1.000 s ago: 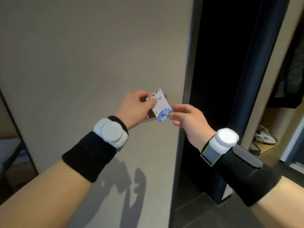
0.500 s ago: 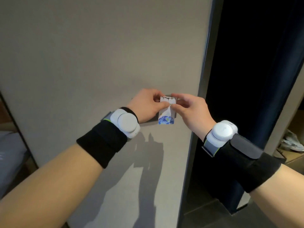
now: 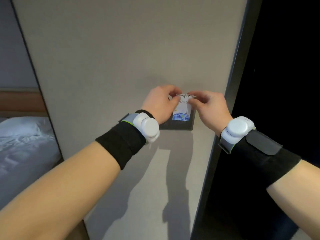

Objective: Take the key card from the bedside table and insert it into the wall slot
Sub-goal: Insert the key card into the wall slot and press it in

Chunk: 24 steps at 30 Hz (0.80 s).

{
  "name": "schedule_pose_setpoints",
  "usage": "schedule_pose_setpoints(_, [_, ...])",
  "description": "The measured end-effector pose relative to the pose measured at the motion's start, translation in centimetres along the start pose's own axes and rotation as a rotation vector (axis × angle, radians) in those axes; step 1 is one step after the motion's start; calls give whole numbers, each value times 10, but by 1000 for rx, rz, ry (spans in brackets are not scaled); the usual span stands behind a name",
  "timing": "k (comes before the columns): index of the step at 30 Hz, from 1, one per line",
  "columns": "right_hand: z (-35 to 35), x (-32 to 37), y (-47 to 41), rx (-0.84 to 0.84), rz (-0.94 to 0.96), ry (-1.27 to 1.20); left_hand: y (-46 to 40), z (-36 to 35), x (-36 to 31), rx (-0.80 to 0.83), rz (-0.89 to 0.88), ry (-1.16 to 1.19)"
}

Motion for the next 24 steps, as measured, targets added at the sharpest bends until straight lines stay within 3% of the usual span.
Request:
schedule_pose_setpoints(5, [9, -7, -8, 27, 73, 52, -1, -8, -10, -49, -6, -142])
schedule_pose_setpoints(11, [7, -14, -16, 20, 99, 84, 0, -15, -8, 75, -25, -261])
schedule_pose_setpoints(24, [-4, -23, -31, -19, 98, 125, -4, -19, 5, 96, -61, -255])
Point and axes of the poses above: each hand's wrist, its own y-axis away from the middle knuckle, its own z-axis out of the back of the hand, x = y × z, the point moved 1 cm from there along -y, towards the middle knuckle
